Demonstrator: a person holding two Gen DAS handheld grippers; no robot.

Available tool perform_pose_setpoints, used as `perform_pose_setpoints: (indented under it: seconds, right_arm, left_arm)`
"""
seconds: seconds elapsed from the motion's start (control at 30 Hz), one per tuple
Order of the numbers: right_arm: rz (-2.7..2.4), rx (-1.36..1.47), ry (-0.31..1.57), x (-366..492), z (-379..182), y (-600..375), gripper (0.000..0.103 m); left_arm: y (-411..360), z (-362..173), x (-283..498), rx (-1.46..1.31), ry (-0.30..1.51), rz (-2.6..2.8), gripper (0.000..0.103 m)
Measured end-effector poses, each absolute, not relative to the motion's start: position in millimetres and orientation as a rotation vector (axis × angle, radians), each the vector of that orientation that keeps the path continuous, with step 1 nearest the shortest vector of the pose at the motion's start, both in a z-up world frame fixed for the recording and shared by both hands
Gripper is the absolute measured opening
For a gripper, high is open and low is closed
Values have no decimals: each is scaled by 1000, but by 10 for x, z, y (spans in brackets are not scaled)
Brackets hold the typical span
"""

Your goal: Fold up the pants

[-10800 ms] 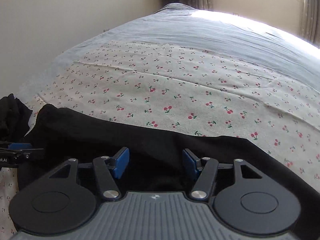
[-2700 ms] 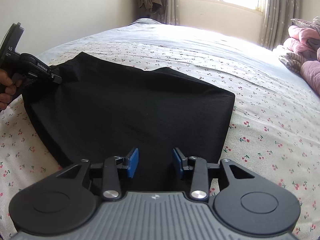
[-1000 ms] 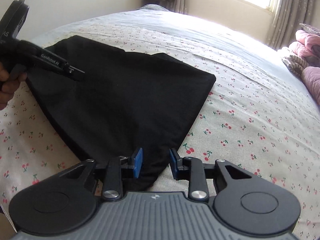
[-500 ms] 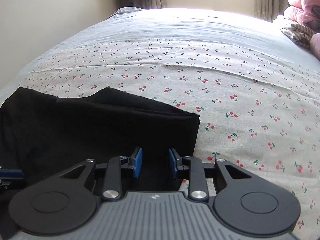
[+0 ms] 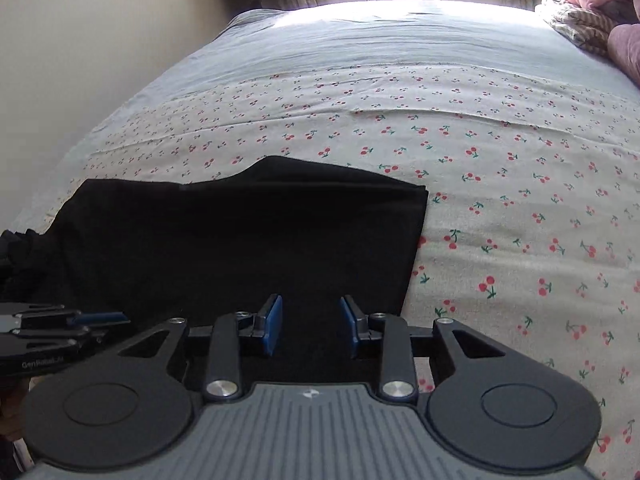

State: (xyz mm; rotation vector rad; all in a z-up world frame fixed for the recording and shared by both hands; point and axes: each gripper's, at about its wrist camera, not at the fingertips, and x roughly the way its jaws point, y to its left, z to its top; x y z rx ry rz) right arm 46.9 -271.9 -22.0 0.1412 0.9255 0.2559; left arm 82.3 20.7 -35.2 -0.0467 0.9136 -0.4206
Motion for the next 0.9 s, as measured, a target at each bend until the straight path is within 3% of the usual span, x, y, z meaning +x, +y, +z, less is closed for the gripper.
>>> perform_pose_setpoints:
  seconds: [0.27,0.9]
  right_arm:
    - [215,-9,900,-355,-479,-2351,24]
    - [235,-194,884,-482,-462,-2153,26]
  left_arm:
    - [156,-351,749,16,878,-387,20]
    - [262,-345,866,43,851,-280,22]
